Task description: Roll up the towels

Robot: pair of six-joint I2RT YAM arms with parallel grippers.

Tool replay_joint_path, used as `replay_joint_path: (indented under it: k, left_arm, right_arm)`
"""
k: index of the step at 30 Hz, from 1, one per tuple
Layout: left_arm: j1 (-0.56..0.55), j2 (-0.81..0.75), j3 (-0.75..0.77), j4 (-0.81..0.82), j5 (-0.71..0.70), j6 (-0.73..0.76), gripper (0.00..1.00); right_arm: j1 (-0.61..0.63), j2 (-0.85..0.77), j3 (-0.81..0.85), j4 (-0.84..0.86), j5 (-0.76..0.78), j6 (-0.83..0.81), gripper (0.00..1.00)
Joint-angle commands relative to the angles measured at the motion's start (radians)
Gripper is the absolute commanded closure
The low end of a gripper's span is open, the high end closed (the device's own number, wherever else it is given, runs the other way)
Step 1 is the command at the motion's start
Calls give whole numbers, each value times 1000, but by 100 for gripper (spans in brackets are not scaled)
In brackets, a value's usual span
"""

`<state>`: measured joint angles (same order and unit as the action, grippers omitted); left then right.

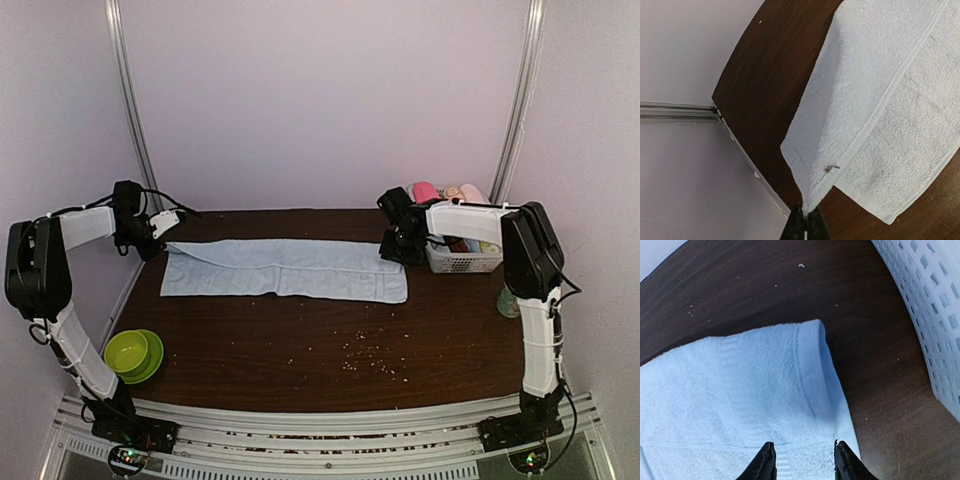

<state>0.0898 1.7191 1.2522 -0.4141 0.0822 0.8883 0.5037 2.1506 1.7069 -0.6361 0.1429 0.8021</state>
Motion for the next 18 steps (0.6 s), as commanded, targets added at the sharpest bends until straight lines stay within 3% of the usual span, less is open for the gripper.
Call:
replay_joint_path:
  k: [1,18]
  left_arm:
    - [2,1,17,23,-9,-21,100]
    - [2,1,26,47,-19,-19,100]
  right_arm:
    - [-38,95,91,-58,-29,14,59]
    - [-61,216,275,-215,-50,-6,62]
